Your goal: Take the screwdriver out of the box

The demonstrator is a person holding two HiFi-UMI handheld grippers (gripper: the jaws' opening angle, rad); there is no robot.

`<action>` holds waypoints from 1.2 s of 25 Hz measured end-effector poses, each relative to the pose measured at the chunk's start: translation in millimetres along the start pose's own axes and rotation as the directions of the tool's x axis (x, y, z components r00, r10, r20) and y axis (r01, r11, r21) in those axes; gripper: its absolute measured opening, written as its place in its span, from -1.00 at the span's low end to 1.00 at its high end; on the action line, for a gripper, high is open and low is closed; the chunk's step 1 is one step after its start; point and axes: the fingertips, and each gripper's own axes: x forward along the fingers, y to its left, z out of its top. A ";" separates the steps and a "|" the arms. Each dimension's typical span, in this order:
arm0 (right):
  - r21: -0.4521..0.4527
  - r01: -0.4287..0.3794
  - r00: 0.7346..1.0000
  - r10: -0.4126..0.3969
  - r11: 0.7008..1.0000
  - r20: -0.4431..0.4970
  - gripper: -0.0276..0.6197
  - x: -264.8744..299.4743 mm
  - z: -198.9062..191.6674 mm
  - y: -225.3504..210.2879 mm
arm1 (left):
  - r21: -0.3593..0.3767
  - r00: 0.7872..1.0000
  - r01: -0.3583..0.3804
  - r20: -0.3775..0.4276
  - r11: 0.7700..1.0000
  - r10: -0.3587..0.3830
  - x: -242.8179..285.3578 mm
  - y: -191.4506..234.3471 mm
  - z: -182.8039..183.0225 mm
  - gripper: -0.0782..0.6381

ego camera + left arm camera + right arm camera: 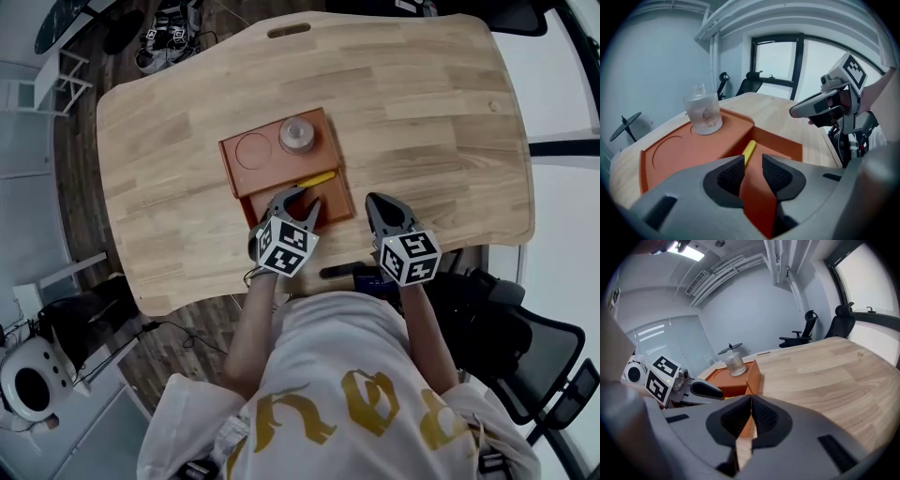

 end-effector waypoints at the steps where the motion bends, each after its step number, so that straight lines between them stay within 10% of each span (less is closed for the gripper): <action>1: 0.002 0.001 1.000 -0.001 1.000 -0.003 -0.88 0.8 -0.4 -1.3 | -0.002 1.000 0.006 -0.009 1.000 -0.006 2.9 -0.4 -2.1 -0.49; 12: 0.024 -0.002 0.999 0.003 1.000 -0.039 -0.88 12.4 -6.1 -15.7 | 0.011 0.997 -0.007 -0.071 1.000 0.007 30.4 -2.4 -11.3 -0.17; 30: 0.038 -0.018 0.999 0.019 0.999 -0.041 -0.88 13.0 -7.8 -17.6 | 0.131 0.986 0.046 -0.167 0.990 -0.024 41.9 -10.5 -12.7 -0.28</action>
